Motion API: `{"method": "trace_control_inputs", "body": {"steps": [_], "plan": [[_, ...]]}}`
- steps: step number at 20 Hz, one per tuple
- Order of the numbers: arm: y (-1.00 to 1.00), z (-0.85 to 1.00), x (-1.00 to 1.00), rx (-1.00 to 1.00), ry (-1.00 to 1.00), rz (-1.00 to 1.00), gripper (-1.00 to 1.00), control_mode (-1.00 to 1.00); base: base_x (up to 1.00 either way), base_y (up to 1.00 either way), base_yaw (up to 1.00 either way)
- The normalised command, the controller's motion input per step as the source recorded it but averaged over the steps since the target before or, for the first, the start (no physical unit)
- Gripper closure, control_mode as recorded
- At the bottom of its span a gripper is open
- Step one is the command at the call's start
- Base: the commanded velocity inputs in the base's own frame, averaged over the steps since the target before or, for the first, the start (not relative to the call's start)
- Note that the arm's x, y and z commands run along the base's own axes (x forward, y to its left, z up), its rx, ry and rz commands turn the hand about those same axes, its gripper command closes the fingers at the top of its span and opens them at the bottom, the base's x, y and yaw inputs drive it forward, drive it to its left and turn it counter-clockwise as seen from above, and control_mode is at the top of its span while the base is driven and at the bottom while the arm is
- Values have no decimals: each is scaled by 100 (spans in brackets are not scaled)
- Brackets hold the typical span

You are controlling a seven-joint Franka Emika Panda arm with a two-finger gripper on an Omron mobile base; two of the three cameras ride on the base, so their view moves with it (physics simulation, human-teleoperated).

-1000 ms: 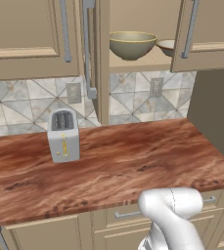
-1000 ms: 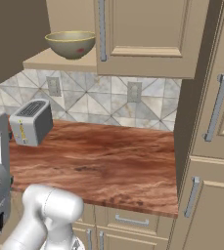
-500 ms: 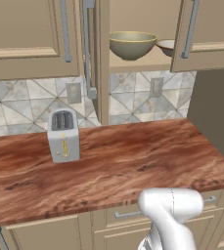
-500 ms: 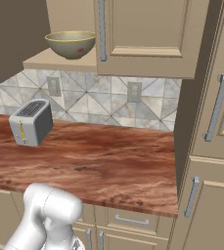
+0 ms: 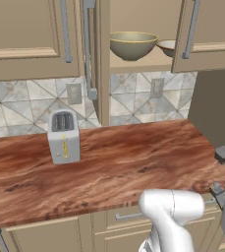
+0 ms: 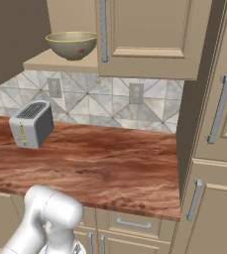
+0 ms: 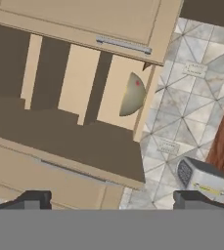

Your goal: Open the cabinet. Pick the bowls from the counter and place them in the cabinet. Then close the cabinet.

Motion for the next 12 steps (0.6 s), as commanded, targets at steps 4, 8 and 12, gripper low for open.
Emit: {"method": "trace_control_inputs", "body": {"steps": [4, 8, 12], "plan": [[100, -7, 20, -4, -25, -11, -100, -100, 0, 0, 0], [100, -17, 19, -5, -18, -14, -100, -100, 0, 0, 0], [100, -14, 23, -3, -10, -14, -100, -100, 0, 0, 0]]}}
